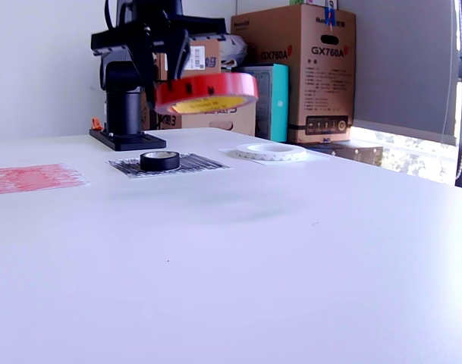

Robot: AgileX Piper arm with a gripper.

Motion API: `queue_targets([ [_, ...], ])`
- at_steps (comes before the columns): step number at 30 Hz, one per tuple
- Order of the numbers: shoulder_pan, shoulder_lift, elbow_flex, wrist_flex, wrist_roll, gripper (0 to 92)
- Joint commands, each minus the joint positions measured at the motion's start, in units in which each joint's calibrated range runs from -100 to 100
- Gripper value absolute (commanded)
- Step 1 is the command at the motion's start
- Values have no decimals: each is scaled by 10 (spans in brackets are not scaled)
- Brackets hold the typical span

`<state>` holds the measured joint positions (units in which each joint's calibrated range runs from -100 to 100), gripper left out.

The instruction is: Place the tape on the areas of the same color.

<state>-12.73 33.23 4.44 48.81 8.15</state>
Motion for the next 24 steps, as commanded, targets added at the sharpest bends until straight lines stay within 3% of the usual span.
queue_targets([
  [1, -68, -89, 119, -1, -42, 1],
  [7, -165, -161, 220, -4, -108, 1],
  [13, -240, -160, 264, -7, -119, 1],
  [24, -303, -95, 286, -7, -118, 1],
])
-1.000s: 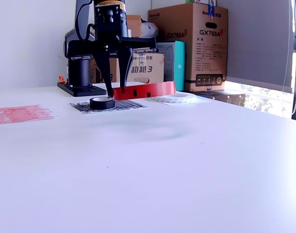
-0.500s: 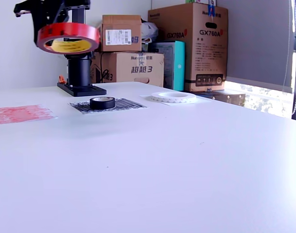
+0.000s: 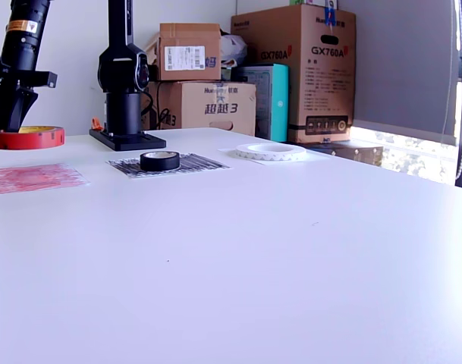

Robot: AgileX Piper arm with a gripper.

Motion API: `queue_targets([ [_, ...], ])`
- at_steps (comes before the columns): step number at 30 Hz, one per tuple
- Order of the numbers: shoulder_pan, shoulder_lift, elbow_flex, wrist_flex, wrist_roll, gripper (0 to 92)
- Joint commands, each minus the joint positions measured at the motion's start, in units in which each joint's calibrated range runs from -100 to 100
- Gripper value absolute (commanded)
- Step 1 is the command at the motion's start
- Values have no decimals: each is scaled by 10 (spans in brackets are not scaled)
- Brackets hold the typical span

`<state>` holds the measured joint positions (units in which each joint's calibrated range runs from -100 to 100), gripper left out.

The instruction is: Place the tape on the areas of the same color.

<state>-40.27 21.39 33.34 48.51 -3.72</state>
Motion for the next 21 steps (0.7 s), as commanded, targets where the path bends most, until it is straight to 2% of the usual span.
queue_targets([
  [1, -29, 31, -6, -4, 0, 1],
  [21, -10, 56, -28, -4, 0, 1],
])
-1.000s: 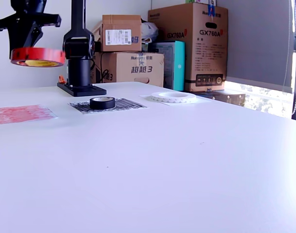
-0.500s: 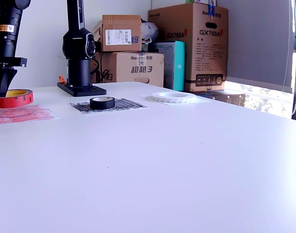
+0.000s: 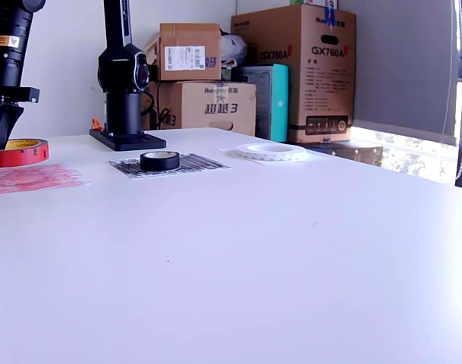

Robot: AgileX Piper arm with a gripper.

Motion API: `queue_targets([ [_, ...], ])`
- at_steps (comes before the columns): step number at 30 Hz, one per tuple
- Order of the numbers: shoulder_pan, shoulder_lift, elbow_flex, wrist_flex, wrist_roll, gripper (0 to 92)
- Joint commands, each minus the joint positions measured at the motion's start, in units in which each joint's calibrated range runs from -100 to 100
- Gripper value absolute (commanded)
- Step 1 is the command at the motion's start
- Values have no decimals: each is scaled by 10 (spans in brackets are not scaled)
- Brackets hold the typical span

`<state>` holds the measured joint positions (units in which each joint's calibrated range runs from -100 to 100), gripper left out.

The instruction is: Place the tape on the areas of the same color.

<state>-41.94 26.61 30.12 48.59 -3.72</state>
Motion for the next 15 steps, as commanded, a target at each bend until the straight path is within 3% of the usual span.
queue_targets([
  [1, 8, 4, 5, -5, 0, 1],
  [15, 15, 4, 8, -5, 0, 1],
])
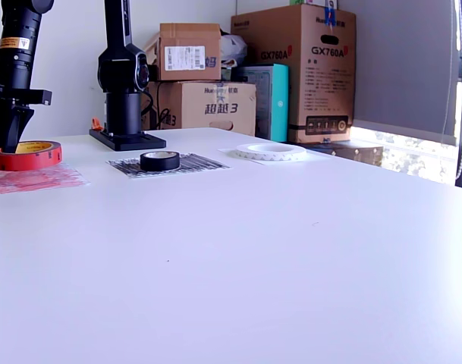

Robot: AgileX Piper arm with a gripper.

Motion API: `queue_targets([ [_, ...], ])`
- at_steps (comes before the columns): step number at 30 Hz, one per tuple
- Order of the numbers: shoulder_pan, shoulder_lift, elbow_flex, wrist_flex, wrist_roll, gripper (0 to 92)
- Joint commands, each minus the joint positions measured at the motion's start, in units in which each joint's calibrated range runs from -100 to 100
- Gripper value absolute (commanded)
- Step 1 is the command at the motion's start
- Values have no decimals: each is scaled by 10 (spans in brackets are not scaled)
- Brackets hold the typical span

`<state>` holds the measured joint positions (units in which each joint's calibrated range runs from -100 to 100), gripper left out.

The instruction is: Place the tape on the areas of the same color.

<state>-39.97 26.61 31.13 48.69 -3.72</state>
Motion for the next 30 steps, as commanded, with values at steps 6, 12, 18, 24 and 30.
queue_targets([
  [6, -4, 10, -2, -6, 0, 1],
  [12, -8, 33, -13, -6, -13, 1],
  [18, -7, 40, -16, -6, -15, 1],
  [24, -6, 40, -16, -6, -16, 1],
  [30, -5, 40, -16, -6, -16, 78],
])
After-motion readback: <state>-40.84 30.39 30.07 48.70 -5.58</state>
